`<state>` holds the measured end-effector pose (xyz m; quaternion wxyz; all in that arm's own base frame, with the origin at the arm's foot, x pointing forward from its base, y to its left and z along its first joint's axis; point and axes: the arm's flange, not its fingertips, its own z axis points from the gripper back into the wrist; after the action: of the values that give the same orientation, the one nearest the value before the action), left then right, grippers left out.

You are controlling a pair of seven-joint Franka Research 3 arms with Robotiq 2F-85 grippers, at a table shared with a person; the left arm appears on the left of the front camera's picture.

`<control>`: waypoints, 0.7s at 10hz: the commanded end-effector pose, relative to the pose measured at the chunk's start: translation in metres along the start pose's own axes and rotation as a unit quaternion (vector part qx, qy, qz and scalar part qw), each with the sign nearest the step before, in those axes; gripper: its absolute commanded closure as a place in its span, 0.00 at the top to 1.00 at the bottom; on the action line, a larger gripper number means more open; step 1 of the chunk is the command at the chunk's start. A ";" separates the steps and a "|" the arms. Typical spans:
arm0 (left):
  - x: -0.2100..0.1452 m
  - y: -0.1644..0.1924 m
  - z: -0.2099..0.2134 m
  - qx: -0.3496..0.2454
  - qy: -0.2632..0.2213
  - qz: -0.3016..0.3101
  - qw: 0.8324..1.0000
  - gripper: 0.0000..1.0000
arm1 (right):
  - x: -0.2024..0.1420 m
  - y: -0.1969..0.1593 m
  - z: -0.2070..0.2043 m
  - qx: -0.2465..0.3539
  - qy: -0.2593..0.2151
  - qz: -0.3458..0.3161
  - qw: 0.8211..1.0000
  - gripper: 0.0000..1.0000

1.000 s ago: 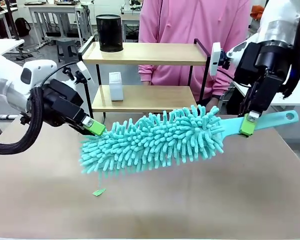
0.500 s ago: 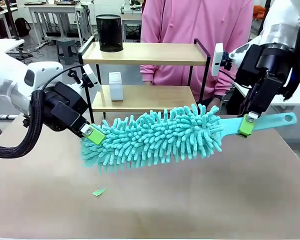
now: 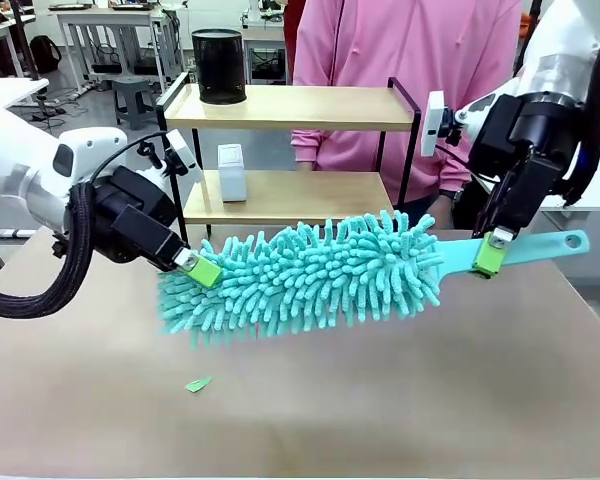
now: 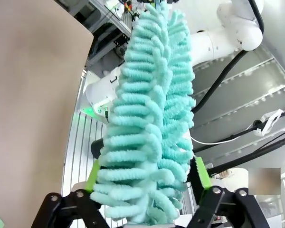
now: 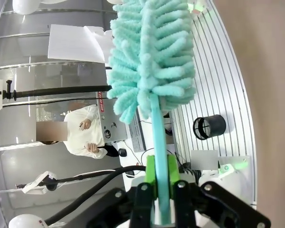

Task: Clean the shelf.
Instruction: Hand the Duster back to the human.

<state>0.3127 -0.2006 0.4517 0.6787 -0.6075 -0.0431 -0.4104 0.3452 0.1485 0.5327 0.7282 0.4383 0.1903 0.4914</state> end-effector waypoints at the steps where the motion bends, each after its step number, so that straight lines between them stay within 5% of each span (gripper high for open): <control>1: -0.003 0.000 -0.004 0.003 -0.009 -0.012 1.000 0.00 | 0.001 -0.002 -0.003 0.004 -0.012 0.017 1.000 0.13; 2: -0.003 0.000 -0.004 0.003 -0.003 -0.014 1.000 0.37 | 0.001 -0.002 -0.002 0.004 -0.012 0.018 1.000 0.13; 3: -0.003 -0.001 -0.005 0.001 0.006 -0.015 1.000 0.00 | 0.001 -0.002 -0.002 0.001 -0.013 0.016 1.000 0.13; 7: -0.004 -0.003 -0.009 -0.009 0.028 -0.017 0.999 0.00 | 0.002 -0.004 0.000 -0.015 -0.020 0.001 1.000 0.13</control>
<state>0.3074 -0.2048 0.4499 0.6750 -0.6033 -0.0312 -0.4236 0.3482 0.1475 0.5310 0.7336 0.4353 0.1832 0.4887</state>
